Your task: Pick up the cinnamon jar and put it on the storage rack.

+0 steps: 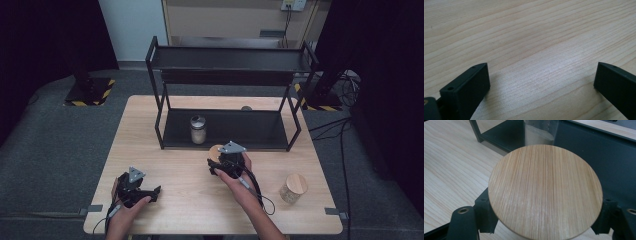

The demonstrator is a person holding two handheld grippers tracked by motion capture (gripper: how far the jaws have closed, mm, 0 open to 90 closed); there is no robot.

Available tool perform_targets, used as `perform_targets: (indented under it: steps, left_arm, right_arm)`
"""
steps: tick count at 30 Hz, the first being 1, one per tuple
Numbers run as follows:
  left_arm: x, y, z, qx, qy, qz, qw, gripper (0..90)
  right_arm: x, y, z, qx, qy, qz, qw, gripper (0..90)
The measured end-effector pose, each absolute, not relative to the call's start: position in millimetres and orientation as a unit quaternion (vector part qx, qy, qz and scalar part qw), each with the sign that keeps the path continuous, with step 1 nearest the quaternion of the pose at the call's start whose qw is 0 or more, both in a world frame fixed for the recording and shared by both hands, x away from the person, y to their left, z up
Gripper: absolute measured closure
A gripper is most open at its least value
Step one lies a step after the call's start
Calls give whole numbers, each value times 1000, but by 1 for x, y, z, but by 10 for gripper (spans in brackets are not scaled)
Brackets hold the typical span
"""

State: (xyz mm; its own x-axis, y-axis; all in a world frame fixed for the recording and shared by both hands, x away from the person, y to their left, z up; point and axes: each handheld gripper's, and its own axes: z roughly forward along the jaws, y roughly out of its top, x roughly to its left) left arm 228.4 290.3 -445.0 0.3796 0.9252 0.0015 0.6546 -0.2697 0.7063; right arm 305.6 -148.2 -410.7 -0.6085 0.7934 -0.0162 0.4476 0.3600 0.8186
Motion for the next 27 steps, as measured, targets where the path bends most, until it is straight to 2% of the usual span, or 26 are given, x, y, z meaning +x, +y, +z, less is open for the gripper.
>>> perform_targets:
  steps: [13,27]
  left_arm:
    - [228,290,-445,768,514,213,317,0]
    - [228,290,-445,768,514,213,317,0]
  right_arm:
    - [298,-155,-395,389,793,414,220,257]
    - [306,-158,-382,399,788,410,228,257]
